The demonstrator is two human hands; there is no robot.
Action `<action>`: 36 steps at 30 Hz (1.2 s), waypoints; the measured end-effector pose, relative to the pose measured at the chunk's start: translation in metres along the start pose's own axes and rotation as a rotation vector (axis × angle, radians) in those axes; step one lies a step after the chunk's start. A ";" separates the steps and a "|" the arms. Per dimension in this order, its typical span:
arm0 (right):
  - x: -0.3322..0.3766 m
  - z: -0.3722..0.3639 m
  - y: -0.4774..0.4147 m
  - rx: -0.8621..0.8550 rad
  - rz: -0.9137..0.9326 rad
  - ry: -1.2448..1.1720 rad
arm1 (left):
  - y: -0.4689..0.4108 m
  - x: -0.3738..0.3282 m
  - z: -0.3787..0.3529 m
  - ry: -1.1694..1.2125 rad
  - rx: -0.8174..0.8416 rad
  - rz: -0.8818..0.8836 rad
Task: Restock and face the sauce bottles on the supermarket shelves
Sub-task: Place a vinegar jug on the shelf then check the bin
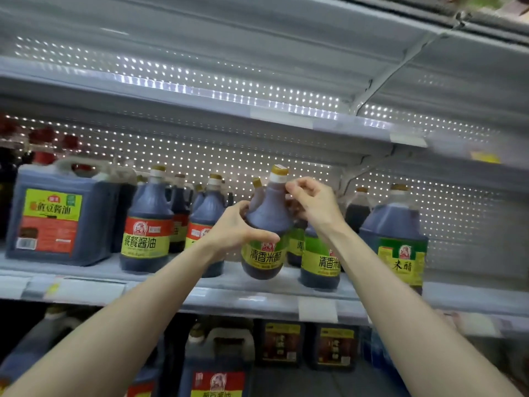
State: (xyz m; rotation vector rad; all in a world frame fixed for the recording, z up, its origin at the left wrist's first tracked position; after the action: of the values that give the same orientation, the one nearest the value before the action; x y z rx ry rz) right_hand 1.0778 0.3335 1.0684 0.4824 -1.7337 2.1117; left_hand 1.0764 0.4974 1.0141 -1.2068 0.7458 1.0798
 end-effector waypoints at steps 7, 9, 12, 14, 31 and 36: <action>-0.054 0.000 -0.020 0.024 -0.029 -0.125 | -0.028 0.021 -0.014 0.009 -0.082 0.055; -0.066 -0.001 -0.024 0.022 -0.045 -0.132 | -0.033 0.027 -0.016 0.023 -0.092 0.066; -0.082 -0.003 -0.028 0.008 -0.073 -0.146 | -0.041 0.035 -0.018 0.018 -0.080 0.096; -0.089 -0.004 -0.032 -0.010 -0.078 -0.129 | -0.046 0.037 -0.018 0.017 -0.064 0.110; -0.123 -0.023 0.008 -0.010 -0.235 -0.093 | -0.047 0.063 -0.032 0.157 -0.034 0.151; -0.136 -0.031 0.048 -0.031 -0.317 -0.162 | -0.035 0.079 -0.028 0.151 -0.083 0.200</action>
State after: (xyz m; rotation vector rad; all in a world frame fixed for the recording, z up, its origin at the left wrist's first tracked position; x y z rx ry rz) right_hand 1.1729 0.3470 0.9559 0.8782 -1.6439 1.8627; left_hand 1.1389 0.4903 0.9485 -1.3154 0.9625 1.2026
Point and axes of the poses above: each hand's wrist, its own y-axis away from the middle knuckle, its own z-axis out of the back of the hand, x = y × z, the point moved 4 cm from there along -y, towards the middle knuckle, and after that the axes turned 14 degrees about z, right-handed, at the moved point
